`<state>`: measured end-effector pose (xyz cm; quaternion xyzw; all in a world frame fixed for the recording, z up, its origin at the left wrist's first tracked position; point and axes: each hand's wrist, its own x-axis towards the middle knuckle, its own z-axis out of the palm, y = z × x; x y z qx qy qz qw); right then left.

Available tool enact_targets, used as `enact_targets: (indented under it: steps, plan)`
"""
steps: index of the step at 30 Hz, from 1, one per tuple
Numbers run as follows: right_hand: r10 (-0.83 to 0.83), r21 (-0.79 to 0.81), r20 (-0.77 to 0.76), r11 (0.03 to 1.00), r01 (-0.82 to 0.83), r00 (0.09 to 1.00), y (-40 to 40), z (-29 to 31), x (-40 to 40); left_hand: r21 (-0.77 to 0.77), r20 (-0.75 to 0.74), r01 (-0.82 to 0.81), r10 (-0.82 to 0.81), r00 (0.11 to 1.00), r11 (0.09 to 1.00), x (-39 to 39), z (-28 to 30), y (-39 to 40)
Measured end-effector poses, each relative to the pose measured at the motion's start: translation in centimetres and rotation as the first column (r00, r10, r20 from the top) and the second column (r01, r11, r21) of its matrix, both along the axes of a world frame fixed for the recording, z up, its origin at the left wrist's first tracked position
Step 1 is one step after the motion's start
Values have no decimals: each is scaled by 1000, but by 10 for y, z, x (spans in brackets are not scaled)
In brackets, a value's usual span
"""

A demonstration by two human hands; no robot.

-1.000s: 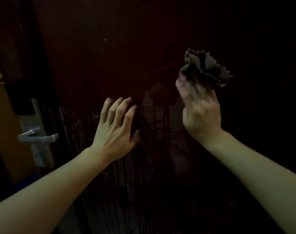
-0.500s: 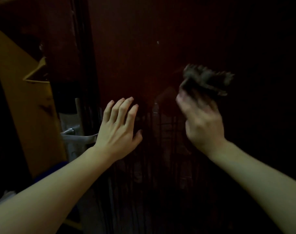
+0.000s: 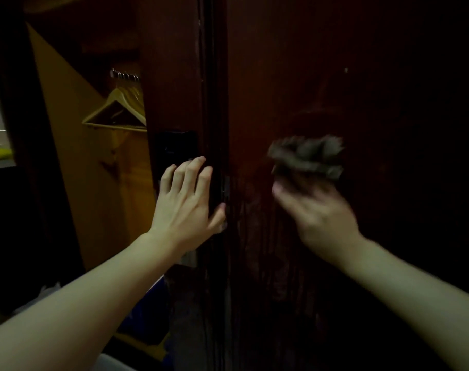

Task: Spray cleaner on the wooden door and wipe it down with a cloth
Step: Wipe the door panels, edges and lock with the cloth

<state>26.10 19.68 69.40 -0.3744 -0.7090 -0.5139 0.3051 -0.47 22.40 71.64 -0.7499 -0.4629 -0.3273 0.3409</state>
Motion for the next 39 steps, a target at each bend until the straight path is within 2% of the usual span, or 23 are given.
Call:
enact_targets:
  steps: [2, 4, 5, 7, 9, 11, 17, 20, 22, 24, 29, 34, 39]
  plan:
    - [6, -150, 199, 988, 24, 980, -3, -43, -5, -15, 9, 0, 1, 1000, 1000, -10, -3, 2]
    - [27, -231, 290, 972, 42, 957, 1, -48, -15, -25, 16, 5, -5, 1000, 1000, -27, -3, 8]
    - [30, -218, 306, 975, 39, 951, 5, -36, -21, -19, 10, 14, -14, 1000, 1000, -32, -3, 10]
    - [35, -147, 247, 989, 2, 968, 20, 1, -40, 2, -11, 48, -48, 999, 999, -42, -1, 16]
    - [29, -71, 121, 997, -21, 992, 33, 38, -62, 32, -32, 99, -98, 995, 995, -48, 1, 21]
    - [32, -39, 64, 999, -29, 997, 40, 51, -81, 54, -60, 153, -149, 987, 987, -54, 1, 27]
    - [4, -202, 232, 978, 44, 973, 36, -12, -78, 70, -176, 306, -290, 941, 950, -77, -3, 47]
    - [-28, -211, 357, 971, 109, 934, 36, 0, -73, 76, -209, 376, -354, 912, 924, -84, -1, 55]
    - [-1, -202, 402, 975, 90, 916, 37, 22, -74, 80, -222, 417, -392, 893, 905, -87, -1, 59]
    - [6, -192, 355, 979, 67, 935, 37, 41, -79, 85, -227, 446, -419, 879, 891, -88, -3, 62]
    - [66, -232, 106, 972, -40, 992, 39, 63, -106, 96, -198, 471, -447, 873, 877, -85, -11, 66]
    - [-156, -111, 239, 976, 186, 958, 35, 53, -92, 96, -178, 465, -445, 878, 880, -82, -19, 67]
    - [-205, -119, 323, 960, 255, 924, 42, 71, -102, 106, -165, 451, -431, 887, 886, -80, -20, 64]
